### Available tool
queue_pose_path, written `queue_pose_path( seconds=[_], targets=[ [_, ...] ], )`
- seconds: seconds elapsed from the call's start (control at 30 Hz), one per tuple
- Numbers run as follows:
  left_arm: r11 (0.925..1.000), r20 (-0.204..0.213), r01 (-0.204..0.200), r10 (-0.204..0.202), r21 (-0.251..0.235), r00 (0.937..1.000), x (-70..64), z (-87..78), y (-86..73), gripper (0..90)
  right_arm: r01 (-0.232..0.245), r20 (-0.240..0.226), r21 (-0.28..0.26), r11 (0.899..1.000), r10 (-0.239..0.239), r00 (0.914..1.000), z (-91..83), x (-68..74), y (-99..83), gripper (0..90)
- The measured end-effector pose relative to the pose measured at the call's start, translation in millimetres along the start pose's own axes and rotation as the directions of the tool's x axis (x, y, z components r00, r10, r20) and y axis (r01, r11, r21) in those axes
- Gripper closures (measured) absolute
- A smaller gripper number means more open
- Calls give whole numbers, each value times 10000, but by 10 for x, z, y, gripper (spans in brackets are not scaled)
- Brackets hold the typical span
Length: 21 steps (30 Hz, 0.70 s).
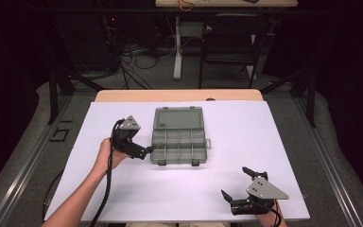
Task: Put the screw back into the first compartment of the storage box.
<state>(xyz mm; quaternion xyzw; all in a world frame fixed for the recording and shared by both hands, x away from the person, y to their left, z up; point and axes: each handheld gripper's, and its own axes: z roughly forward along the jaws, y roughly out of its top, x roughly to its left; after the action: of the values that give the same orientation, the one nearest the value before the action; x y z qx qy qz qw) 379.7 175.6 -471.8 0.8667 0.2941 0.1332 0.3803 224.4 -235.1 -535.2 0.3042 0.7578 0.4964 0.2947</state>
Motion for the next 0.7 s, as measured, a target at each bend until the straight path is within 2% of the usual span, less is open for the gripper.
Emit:
queue_pose_path(
  seconds=[0.37,0.4,0.47,0.7],
  targets=[
    [9981,-256,49,-65,-621,9997,-159,-320,-391,0,6,-42,60,10000,-6,10000,-5,-3,2,0],
    [9972,-230,116,-133,-739,9996,-173,-346,-430,0,-27,59,-142,9999,28,10000,12,3,-3,0],
    [9959,-290,89,-115,-898,9995,-198,-390,-509,0,15,-27,71,10000,-15,10000,-7,-2,3,0],
    [9899,-477,279,-349,-1389,9983,-277,-495,-793,0,-29,13,-77,10000,29,10000,4,0,-1,0]
  ],
)
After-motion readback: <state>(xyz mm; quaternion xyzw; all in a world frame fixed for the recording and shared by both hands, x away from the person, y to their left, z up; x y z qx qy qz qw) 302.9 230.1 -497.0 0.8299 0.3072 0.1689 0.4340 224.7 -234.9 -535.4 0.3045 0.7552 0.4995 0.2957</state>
